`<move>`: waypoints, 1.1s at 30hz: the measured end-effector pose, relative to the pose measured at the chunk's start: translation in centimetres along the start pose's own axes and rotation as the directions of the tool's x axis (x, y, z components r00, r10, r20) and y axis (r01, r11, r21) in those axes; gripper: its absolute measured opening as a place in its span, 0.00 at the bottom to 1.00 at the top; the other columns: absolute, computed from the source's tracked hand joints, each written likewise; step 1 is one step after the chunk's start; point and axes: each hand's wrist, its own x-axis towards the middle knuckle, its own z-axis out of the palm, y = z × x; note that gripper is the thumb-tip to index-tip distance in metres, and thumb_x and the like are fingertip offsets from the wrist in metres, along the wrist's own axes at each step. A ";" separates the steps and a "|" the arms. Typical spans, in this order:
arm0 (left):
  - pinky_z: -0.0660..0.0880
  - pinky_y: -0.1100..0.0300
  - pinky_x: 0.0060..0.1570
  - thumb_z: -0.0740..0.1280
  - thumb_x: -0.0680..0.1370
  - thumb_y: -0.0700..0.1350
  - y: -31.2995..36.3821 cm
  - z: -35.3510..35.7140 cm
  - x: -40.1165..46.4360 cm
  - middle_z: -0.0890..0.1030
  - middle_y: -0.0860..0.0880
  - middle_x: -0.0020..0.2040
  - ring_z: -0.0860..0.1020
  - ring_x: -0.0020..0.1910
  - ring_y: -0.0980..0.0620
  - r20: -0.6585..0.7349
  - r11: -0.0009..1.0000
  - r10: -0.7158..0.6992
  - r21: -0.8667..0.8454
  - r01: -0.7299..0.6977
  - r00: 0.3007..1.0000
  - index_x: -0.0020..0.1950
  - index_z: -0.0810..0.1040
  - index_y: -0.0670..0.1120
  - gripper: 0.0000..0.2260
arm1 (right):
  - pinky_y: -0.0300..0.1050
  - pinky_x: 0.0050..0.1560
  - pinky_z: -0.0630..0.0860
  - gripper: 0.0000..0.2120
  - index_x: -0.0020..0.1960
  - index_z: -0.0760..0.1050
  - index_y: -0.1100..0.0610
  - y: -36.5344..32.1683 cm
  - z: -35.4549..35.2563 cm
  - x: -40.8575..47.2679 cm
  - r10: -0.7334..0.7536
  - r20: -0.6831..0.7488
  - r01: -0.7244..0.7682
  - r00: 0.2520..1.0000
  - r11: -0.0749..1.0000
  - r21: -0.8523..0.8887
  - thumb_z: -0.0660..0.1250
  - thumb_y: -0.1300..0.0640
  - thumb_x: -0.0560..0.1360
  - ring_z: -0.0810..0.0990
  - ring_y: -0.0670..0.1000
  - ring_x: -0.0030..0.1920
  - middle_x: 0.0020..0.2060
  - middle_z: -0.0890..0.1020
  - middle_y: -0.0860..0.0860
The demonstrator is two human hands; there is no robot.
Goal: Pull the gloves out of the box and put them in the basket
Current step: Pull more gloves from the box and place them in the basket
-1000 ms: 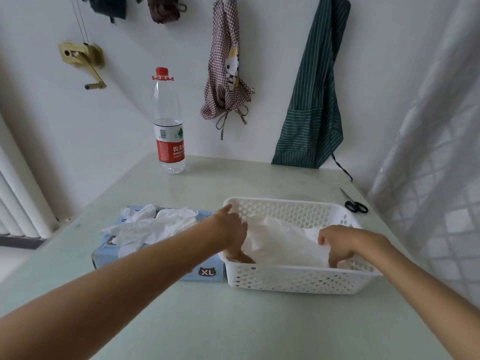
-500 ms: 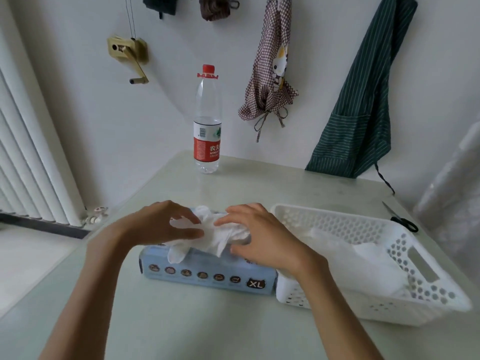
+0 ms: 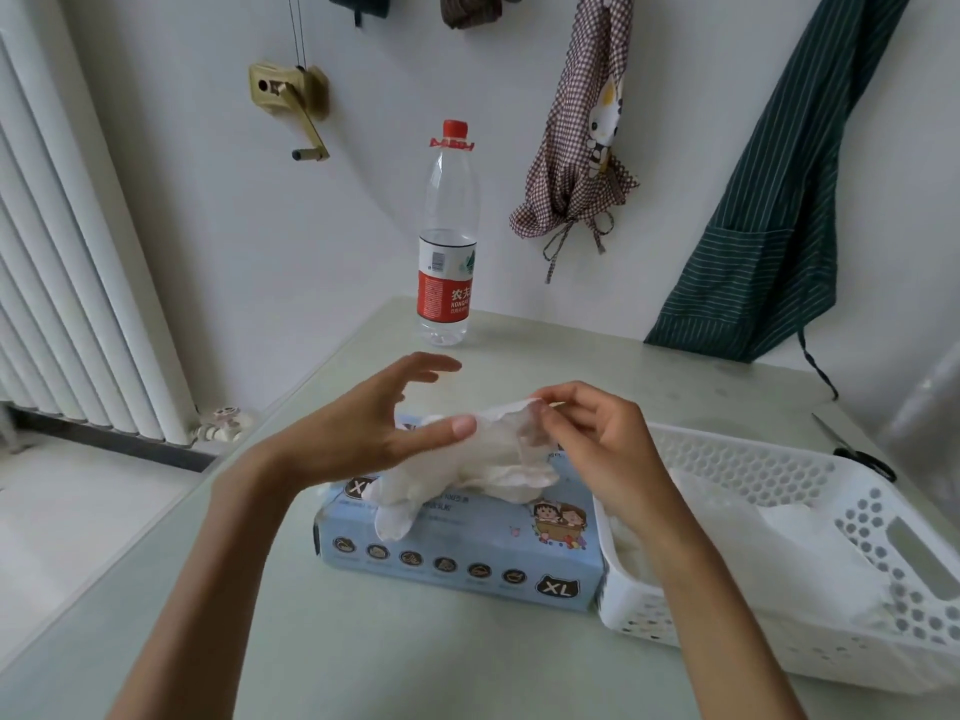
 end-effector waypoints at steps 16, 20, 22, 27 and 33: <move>0.72 0.71 0.33 0.69 0.74 0.45 3.3 1.8 0.6 0.84 0.48 0.37 0.80 0.33 0.58 -0.144 0.959 0.125 -0.236 -0.157 0.982 0.44 0.84 0.41 0.09 | 0.32 0.46 0.75 0.19 0.55 0.79 0.53 -1.0 -1.4 -0.2 0.014 0.049 -0.017 0.999 0.997 0.075 0.72 0.46 0.68 0.82 0.43 0.45 0.45 0.84 0.48; 0.80 0.63 0.46 0.70 0.72 0.45 2.9 1.1 0.4 0.85 0.50 0.44 0.84 0.43 0.53 -0.091 0.956 0.114 -0.261 -0.134 0.989 0.49 0.84 0.44 0.09 | 0.27 0.42 0.73 0.06 0.45 0.82 0.54 -1.6 -2.3 -0.3 0.007 -0.141 0.017 0.990 0.985 0.171 0.70 0.53 0.72 0.81 0.41 0.42 0.44 0.84 0.49; 0.79 0.64 0.44 0.67 0.73 0.47 2.9 0.5 0.1 0.85 0.52 0.42 0.83 0.41 0.54 -0.142 0.955 0.113 -0.259 -0.147 0.983 0.48 0.83 0.46 0.09 | 0.26 0.46 0.72 0.02 0.44 0.81 0.50 -1.9 -2.8 -0.3 -0.037 -0.238 0.071 0.971 0.988 0.139 0.70 0.53 0.72 0.80 0.36 0.45 0.47 0.83 0.46; 0.78 0.63 0.50 0.60 0.79 0.47 4.7 -1.2 0.5 0.84 0.48 0.49 0.82 0.49 0.53 -0.153 0.950 0.166 -0.241 -0.200 0.974 0.55 0.81 0.42 0.14 | 0.34 0.47 0.72 0.08 0.41 0.79 0.57 -4.7 -4.0 -0.2 -0.198 -0.371 0.250 0.907 0.963 0.097 0.69 0.53 0.75 0.76 0.44 0.41 0.36 0.79 0.48; 0.77 0.64 0.50 0.62 0.79 0.47 8.6 -1.9 2.3 0.85 0.47 0.47 0.82 0.46 0.58 -0.227 0.954 0.183 -0.192 -0.229 0.956 0.53 0.82 0.42 0.13 | 0.41 0.35 0.61 0.22 0.42 0.71 0.73 -8.9 -8.3 0.5 -0.353 -0.398 0.322 0.847 0.936 -0.143 0.67 0.52 0.77 0.64 0.49 0.32 0.29 0.66 0.54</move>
